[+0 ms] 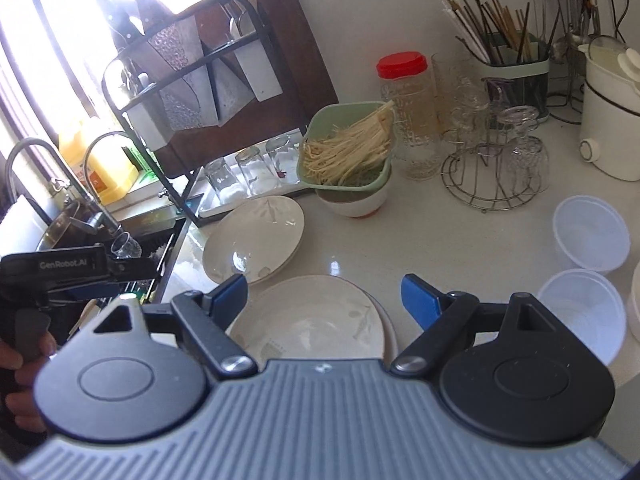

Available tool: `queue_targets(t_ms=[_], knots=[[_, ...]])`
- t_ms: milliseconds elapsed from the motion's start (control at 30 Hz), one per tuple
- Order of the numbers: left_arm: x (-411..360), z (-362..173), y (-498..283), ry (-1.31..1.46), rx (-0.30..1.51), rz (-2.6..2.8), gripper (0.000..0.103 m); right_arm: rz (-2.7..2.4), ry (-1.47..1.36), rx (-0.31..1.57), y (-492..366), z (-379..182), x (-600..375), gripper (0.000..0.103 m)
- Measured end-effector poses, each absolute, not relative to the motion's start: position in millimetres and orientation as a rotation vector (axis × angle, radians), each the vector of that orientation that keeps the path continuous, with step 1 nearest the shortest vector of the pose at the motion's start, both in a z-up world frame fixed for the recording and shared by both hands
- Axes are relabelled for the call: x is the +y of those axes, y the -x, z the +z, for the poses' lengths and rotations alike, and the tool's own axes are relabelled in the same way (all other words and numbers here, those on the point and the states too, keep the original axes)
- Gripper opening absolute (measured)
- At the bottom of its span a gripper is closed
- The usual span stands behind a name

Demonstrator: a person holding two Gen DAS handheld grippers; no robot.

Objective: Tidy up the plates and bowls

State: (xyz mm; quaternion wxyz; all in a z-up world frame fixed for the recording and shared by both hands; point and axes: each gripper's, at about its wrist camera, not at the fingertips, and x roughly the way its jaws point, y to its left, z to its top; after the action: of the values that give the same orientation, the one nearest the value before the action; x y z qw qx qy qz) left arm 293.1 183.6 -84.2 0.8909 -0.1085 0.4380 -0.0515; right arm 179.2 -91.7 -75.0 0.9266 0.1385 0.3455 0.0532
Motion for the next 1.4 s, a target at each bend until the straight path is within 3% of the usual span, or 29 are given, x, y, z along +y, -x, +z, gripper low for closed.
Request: queue_targets(t_ms=[733, 1133, 1233, 1300, 1400], knots=[[257, -156, -417, 0.217, 0.983, -0.136, 0.085, 0.097, -0.309, 0.833, -290, -119, -31, 0.081], [254, -207, -491, 0.248, 1.086, -0.244, 0.084, -0.003, -0.317, 0.920, -355, -161, -23, 0.064], [256, -216, -504, 0.232, 1.103, -0.262, 0.083, -0.027, -0.343, 0.941, -366, -171, -23, 0.055], [256, -222, -511, 0.225, 1.112, -0.274, 0.079, -0.037, -0.361, 0.954, -371, -177, -23, 0.049], [256, -229, -520, 0.230, 1.133, -0.294, 0.065, -0.051, -0.371, 0.985, -380, -187, -20, 0.035]])
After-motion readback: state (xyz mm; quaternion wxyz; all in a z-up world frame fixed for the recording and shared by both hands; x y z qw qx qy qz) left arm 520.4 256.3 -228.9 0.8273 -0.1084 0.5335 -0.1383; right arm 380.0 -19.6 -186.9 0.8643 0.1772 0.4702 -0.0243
